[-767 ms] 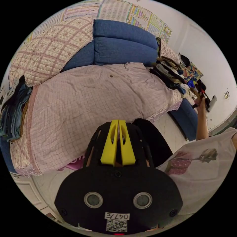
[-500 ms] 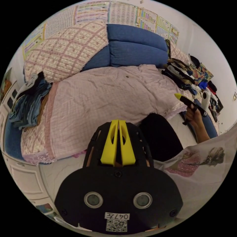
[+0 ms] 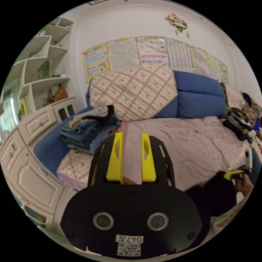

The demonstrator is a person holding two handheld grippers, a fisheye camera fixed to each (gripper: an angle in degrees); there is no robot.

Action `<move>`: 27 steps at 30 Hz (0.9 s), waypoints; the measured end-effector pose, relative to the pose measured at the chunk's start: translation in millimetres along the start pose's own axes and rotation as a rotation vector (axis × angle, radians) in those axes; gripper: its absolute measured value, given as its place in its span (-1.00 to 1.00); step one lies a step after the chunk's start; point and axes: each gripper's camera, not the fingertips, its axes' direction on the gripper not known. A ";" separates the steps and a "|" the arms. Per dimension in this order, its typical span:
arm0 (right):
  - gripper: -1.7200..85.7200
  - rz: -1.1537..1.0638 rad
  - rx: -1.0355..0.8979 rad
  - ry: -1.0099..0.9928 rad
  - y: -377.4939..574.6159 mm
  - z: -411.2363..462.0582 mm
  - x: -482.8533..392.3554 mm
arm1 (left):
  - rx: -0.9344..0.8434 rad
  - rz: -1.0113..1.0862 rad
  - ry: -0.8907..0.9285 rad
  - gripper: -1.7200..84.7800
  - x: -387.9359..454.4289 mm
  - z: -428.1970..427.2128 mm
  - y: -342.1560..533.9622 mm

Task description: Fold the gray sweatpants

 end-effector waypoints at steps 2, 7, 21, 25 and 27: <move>-0.98 0.039 -0.039 -0.028 -25.4 20.9 3.8 | 0.022 0.047 -0.132 -0.68 0.0 22.3 -38.9; -0.98 0.157 -0.036 -0.107 -69.0 41.8 19.3 | -0.051 0.046 -0.141 -0.64 -14.6 79.8 -104.5; -0.99 0.186 -0.077 -0.162 -182.9 79.8 -6.8 | -0.362 0.068 -0.336 -0.74 24.7 164.6 -204.2; -0.99 0.187 -0.076 -0.169 -209.0 78.7 -21.6 | -0.349 -0.132 -0.207 -0.87 -6.4 112.2 -226.5; -0.99 0.185 -0.075 -0.168 -219.1 76.3 -29.1 | -0.285 -0.221 -0.160 -0.92 -19.7 76.0 -227.0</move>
